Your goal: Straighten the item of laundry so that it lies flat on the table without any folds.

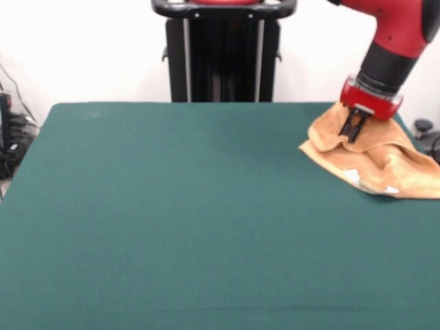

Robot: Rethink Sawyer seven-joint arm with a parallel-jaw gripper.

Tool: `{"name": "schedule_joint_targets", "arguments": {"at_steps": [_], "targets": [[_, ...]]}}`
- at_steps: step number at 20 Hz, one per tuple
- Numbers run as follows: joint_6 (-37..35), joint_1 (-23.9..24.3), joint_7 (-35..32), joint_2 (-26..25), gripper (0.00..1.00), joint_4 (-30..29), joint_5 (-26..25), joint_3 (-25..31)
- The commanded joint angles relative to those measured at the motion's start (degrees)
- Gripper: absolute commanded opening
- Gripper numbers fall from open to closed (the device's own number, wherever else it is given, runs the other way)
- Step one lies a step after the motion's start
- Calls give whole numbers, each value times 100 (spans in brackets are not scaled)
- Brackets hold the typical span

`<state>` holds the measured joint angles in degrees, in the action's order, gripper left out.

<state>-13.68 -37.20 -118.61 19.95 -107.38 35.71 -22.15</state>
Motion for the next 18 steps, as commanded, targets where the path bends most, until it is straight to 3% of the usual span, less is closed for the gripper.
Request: {"name": "schedule_joint_targets", "arguments": {"at_steps": [1, 11, 15, 18], "targets": [[-1090, -270, -2080, 17, 0, 228, 359, 56], [-1084, -45, -2025, 225, 0, 142, 142, 140], [-981, 585, -1348, 758, 0, -287, -111, 319], [-1328, 1062, -830, 1267, 0, -461, -481, 141]]}}
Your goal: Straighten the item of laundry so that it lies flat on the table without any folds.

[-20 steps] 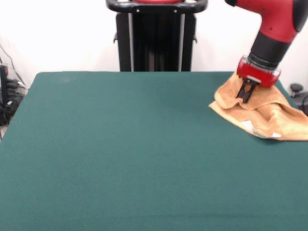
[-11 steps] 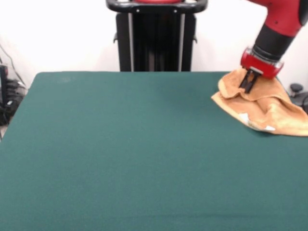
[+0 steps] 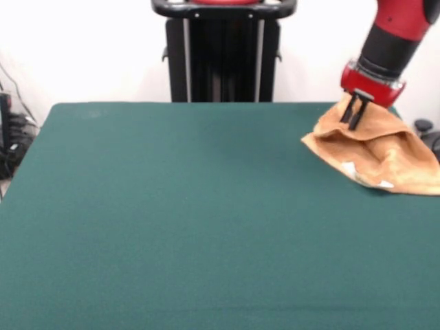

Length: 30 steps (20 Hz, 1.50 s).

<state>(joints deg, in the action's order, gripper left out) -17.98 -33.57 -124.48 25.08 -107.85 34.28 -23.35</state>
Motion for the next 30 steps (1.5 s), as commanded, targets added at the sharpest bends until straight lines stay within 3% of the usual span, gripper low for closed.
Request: {"name": "schedule_joint_targets", "arguments": {"at_steps": [1, 7, 16, 22, 30], "targets": [[-1035, 865, -91, 943, 0, -445, -483, 220], [-1739, 1841, 545, 1854, 0, -581, -1223, 316], [-1489, 3272, 1113, 2259, 0, -815, -2056, 956], [-1651, 3748, 984, 2429, 0, -757, -2485, 1277], [-1782, 3884, 649, 2516, 0, -615, -2934, 1448]]}}
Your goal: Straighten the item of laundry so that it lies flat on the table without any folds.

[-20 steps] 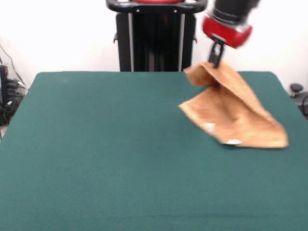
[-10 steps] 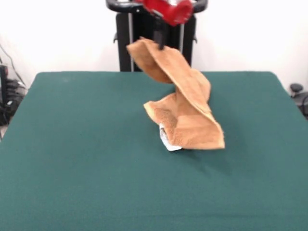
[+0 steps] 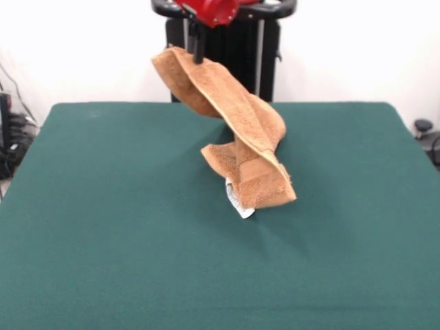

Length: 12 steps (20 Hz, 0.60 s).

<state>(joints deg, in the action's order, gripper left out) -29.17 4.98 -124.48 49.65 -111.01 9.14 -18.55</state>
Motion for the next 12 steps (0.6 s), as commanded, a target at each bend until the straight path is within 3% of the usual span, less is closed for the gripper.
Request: {"name": "schedule_joint_targets", "arguments": {"at_steps": [1, 7, 12], "targets": [[-777, 134, 743, 119, 0, -278, -476, 1005], [-1084, 862, 1316, 291, 0, -177, -864, 1293], [-1653, 1087, 1222, 450, 0, 78, -1120, 1483]]}}
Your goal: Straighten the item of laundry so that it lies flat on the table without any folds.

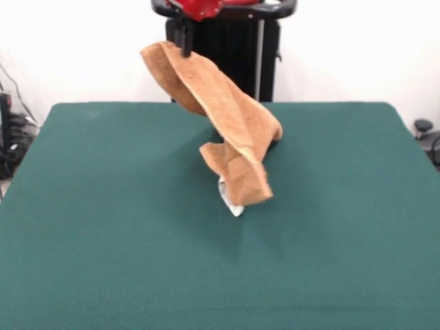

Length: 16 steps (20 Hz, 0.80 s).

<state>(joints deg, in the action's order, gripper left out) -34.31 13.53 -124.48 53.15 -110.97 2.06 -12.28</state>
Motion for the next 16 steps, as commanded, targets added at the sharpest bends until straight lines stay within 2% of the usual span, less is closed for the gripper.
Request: {"name": "schedule_joint_targets", "arguments": {"at_steps": [1, 7, 16], "targets": [[-1227, 177, 1072, 138, 0, 79, -416, 878], [-1373, -439, -110, 146, 0, 126, -351, 866], [-1605, -1343, -1173, -375, 0, 753, -193, 489]]}}
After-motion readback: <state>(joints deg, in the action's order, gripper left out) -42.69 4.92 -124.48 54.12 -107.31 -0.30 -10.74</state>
